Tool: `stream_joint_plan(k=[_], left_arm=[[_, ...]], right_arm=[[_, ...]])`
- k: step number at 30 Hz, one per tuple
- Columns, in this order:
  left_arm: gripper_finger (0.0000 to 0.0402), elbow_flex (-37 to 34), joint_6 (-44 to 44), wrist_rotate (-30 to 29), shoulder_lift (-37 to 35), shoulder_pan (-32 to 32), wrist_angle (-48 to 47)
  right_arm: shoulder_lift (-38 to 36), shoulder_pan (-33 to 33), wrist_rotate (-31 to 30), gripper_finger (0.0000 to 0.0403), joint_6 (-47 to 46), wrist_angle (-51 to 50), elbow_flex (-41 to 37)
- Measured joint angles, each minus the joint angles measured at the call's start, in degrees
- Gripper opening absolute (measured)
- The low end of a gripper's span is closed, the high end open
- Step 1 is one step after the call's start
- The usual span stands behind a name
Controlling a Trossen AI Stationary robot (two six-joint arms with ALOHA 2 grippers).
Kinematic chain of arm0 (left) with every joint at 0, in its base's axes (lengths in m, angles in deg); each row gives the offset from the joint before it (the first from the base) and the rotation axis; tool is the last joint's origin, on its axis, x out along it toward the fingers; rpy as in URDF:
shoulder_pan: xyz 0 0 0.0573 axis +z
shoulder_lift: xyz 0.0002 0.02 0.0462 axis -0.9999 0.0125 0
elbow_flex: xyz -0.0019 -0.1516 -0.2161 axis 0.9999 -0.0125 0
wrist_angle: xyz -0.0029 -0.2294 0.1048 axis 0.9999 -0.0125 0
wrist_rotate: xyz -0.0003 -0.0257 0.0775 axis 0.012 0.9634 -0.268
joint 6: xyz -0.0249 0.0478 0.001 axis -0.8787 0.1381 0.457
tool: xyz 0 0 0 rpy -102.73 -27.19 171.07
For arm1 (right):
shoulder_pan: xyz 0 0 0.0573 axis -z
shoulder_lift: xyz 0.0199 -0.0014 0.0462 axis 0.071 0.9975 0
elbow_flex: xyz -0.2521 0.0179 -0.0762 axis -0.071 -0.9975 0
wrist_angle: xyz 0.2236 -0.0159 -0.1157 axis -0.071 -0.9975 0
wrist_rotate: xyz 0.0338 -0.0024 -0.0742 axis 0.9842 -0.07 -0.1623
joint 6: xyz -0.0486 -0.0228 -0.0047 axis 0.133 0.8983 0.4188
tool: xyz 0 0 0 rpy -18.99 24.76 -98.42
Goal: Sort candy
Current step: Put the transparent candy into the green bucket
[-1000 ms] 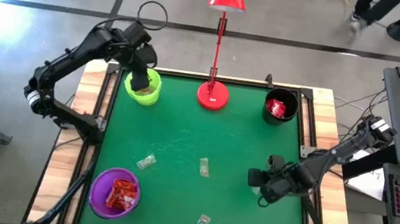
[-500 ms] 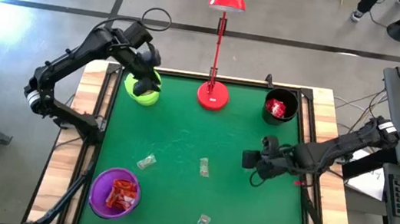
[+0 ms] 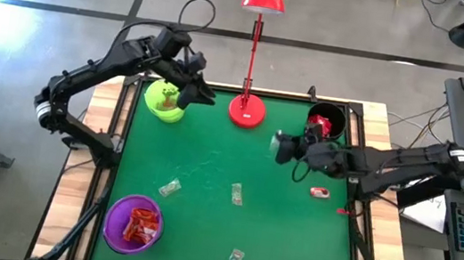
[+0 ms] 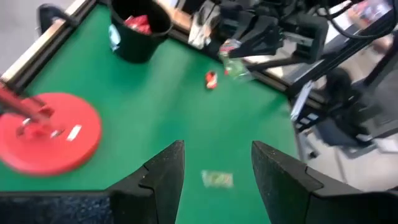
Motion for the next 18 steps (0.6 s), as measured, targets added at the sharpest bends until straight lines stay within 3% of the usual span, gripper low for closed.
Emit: stream_joint_plan(k=[7, 18], left_arm=[[0.0169, 0.00, -7.36, 4.20, 2.01, -3.04, 10.48], [0.0169, 0.00, -11.35, 7.67, 5.92, -6.78, 21.39]], right_arm=[[0.55, 4.10, 0.37, 0.0009, 16.49, 16.21, 0.07], [1.03, 5.32, 0.57, 0.0009, 24.17, 25.99, 0.07]])
